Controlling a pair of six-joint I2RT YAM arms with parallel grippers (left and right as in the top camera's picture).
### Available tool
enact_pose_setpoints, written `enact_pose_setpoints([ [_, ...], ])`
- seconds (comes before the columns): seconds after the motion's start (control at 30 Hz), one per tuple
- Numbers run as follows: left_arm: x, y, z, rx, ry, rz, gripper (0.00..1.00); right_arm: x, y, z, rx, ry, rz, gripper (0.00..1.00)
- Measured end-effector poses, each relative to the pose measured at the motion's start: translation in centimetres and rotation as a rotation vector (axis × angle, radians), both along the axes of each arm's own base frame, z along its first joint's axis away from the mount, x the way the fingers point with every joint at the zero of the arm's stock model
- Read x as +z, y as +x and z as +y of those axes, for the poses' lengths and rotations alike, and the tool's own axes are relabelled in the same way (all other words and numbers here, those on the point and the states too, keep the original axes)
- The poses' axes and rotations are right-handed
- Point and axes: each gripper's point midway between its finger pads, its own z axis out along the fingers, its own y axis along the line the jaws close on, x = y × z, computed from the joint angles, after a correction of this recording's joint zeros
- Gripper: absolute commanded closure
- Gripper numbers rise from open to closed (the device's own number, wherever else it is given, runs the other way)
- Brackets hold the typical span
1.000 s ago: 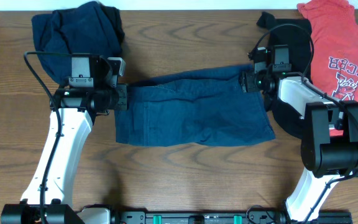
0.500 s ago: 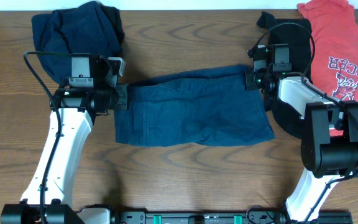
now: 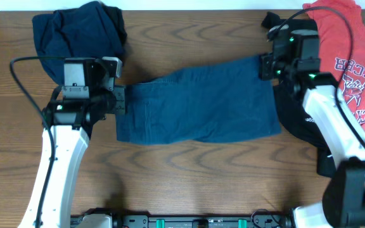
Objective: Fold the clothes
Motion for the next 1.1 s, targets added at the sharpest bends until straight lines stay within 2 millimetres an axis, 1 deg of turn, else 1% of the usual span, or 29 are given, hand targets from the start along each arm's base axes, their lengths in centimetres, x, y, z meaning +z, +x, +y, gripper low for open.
enact_pose_setpoints([
  [0.03, 0.3, 0.0, 0.1, 0.004, 0.005, -0.01, 0.94, 1.1, 0.2, 0.0, -0.001, 0.001, -0.03, 0.99],
  [0.1, 0.4, 0.0, 0.5, 0.019, 0.025, -0.019, 0.94, 2.0, 0.7, -0.1, -0.003, -0.002, -0.065, 0.99],
  [0.2, -0.1, 0.6, 1.0, 0.037, 0.051, -0.016, 0.94, 1.1, 1.4, 0.0, 0.001, -0.008, -0.068, 0.99],
  [0.27, -0.5, 1.3, 1.3, 0.045, 0.062, -0.018, 0.94, 0.0, 2.3, 0.1, 0.005, -0.01, -0.073, 0.99],
  [0.37, -1.6, 2.5, 1.3, 0.05, 0.071, -0.013, 0.94, -2.7, 4.0, 0.4, 0.012, -0.015, -0.073, 0.99],
  [0.47, -3.1, 3.7, 1.7, 0.082, 0.082, 0.005, 0.94, -5.5, 5.6, 1.0, 0.021, -0.015, -0.084, 0.99],
  [0.53, -4.4, 4.6, 2.3, 0.124, 0.094, 0.024, 0.94, -6.9, 6.6, 1.5, 0.03, -0.013, -0.105, 0.99],
  [0.67, -6.6, 5.9, 3.0, 0.18, 0.11, 0.054, 0.94, -8.6, 7.9, 2.7, 0.047, -0.009, -0.152, 0.96],
  [0.73, -7.7, 6.4, 3.2, 0.201, 0.113, 0.065, 0.94, -9.6, 8.4, 3.1, 0.052, -0.009, -0.167, 0.92],
  [0.77, -8.2, 6.6, 3.3, 0.206, 0.116, 0.071, 0.86, -10.1, 8.5, 3.2, 0.053, -0.01, -0.169, 0.82],
  [0.8, -8.7, 6.8, 3.3, 0.209, 0.119, 0.077, 0.73, -10.6, 8.6, 3.3, 0.05, -0.007, -0.168, 0.71],
  [0.83, -9.1, 7.0, 3.4, 0.21, 0.122, 0.084, 0.47, -11.1, 8.7, 3.4, 0.044, -0.005, -0.164, 0.55],
  [0.87, -9.5, 7.1, 3.4, 0.22, 0.12, 0.093, 0.37, -11.6, 8.7, 3.3, 0.043, -0.01, -0.159, 0.39],
  [0.9, -9.9, 7.1, 3.5, 0.225, 0.123, 0.101, 0.19, -12.1, 8.7, 3.3, 0.037, -0.01, -0.149, 0.23],
  [0.93, -10.3, 7.1, 3.6, 0.228, 0.126, 0.109, 0.09, -12.4, 8.6, 3.3, 0.035, -0.009, -0.142, 0.16],
  [0.97, -10.5, 7.1, 3.6, 0.231, 0.128, 0.114, 0.05, -12.5, 8.6, 3.3, 0.034, -0.007, -0.138, 0.11],
  [1.03, -10.6, 7.1, 3.7, 0.235, 0.13, 0.116, 0.01, -12.5, 8.6, 3.3, 0.028, -0.001, -0.133, 0.03],
  [1.1, -10.4, 7.0, 3.7, 0.237, 0.13, 0.114, 0.02, -12.7, 8.1, 3.2, 0.027, -0.002, -0.105, 0.01],
])
